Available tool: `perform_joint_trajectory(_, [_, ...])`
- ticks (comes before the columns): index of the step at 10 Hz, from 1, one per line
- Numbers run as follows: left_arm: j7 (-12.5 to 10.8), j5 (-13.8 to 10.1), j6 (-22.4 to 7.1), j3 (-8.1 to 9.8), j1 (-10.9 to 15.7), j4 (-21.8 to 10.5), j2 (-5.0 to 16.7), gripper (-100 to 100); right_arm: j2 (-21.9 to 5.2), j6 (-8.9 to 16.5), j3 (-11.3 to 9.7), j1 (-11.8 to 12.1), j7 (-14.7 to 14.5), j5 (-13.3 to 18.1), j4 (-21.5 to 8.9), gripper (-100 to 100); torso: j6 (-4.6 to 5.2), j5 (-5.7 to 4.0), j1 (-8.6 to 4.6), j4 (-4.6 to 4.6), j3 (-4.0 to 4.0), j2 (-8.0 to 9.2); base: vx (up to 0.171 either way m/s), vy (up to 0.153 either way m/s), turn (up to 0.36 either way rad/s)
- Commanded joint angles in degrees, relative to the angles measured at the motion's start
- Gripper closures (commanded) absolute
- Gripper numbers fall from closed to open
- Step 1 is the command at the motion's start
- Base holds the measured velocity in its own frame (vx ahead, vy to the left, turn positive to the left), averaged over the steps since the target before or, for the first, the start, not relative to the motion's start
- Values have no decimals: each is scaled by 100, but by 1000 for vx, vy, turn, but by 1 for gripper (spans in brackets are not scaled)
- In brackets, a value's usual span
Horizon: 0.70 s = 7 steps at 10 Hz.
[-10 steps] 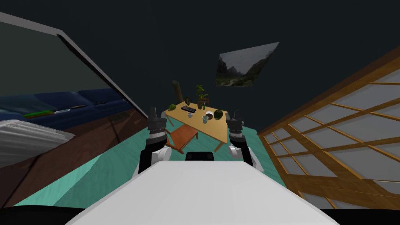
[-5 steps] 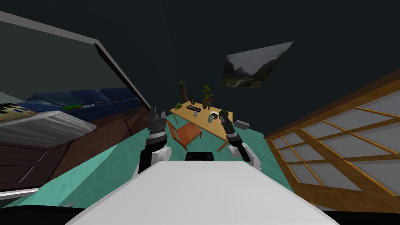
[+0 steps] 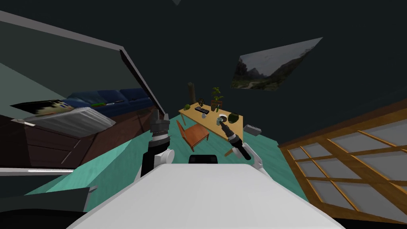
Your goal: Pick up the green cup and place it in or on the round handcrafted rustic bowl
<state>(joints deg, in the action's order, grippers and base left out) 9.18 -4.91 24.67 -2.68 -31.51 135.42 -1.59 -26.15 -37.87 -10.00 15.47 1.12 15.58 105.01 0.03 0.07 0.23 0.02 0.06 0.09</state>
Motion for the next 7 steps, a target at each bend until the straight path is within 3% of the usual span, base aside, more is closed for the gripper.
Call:
perform_joint_trajectory(1, [0,0,0,0,0,0,0,0,-256,56,-159,-83,-82,286,-278,-100,0,0,0,0,0,0,-6,83,162])
perform_joint_trajectory(2, [0,0,0,0,1,0,0,0,-256,56,-159,-83,-82,361,-278,-100,-3,-1,0,0,-1,-1,1,62,72])
perform_joint_trajectory(3, [0,0,0,0,0,0,0,0,-461,55,-279,-221,-144,560,-589,-100,0,-1,-5,0,-1,-1,9,70,131])
perform_joint_trajectory(4, [0,0,0,0,0,0,0,0,-461,55,-279,-221,-144,641,-596,-100,-2,-1,-4,-1,-2,-4,9,55,103])
perform_joint_trajectory(5, [0,0,0,0,0,0,0,0,-664,54,-405,-361,-210,841,-809,-100,0,-2,-9,-1,-3,-5,16,66,188])
perform_joint_trajectory(7, [0,0,0,0,0,0,0,0,-664,54,-405,-361,-210,930,-924,-100,1,-2,-10,-1,-4,-7,9,35,44])
